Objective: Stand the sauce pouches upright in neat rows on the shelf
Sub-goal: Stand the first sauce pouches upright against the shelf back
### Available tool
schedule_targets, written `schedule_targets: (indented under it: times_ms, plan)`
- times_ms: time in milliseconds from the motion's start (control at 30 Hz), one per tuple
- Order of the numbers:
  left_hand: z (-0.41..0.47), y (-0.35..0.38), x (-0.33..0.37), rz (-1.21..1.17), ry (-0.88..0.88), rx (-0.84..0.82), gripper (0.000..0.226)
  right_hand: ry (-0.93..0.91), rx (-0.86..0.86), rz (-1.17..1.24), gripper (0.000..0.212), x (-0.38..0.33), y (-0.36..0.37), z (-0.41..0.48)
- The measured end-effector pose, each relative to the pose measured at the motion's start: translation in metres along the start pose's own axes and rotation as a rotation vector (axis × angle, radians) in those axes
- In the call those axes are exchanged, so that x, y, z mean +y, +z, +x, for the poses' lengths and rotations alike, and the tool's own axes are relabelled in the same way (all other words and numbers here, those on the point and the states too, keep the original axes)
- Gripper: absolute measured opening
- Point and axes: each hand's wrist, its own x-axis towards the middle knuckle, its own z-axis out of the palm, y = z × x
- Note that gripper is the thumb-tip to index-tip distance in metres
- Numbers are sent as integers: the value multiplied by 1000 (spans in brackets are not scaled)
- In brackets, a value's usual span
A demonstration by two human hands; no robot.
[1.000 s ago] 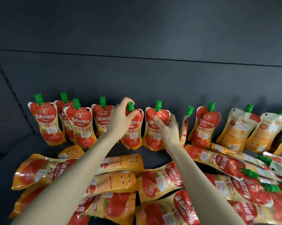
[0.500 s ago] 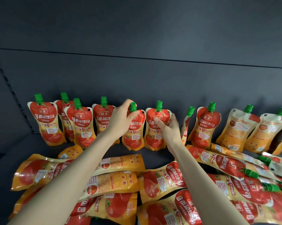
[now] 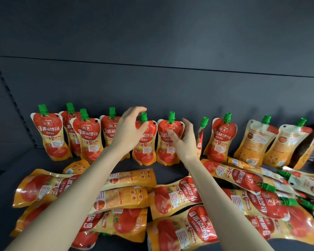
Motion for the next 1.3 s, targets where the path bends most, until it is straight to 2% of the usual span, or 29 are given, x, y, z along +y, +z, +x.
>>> schedule_targets:
  times_ms: [133, 267, 433, 500, 767, 900, 967, 1133, 1233, 1300]
  plan:
    - [-5, -9, 9, 34, 40, 44, 32, -63, 10, -57, 57, -9, -5, 0]
    - [-16, -21, 18, 47, 46, 77, 26, -159, 15, -114, 43, -21, -9, -4]
    - [-49, -45, 22, -37, -27, 83, 22, -406, 19, -217, 21, -39, -12, -29]
    - [-70, -57, 15, -71, -83, 54, 21, -446, -21, -199, 16, -41, -8, -43]
    - [-134, -121, -44, -40, -244, -32, 17, -294, -314, -196, 14, -47, 55, -101]
    - [-146, -155, -86, -8, -257, -102, 16, -251, -368, -238, 9, -51, 102, -121]
    - [-147, -170, -106, -19, -271, -187, 16, -216, -361, -269, 8, -53, 124, -128]
    - [-134, -185, -148, 4, -314, -485, 43, -119, -409, -460, 23, -54, 170, -134]
    - [-124, -183, -161, 26, -300, -658, 47, 18, -469, -556, 33, -54, 186, -130]
    - [-118, -180, -168, 60, -272, -693, 44, 61, -497, -690, 39, -52, 193, -127]
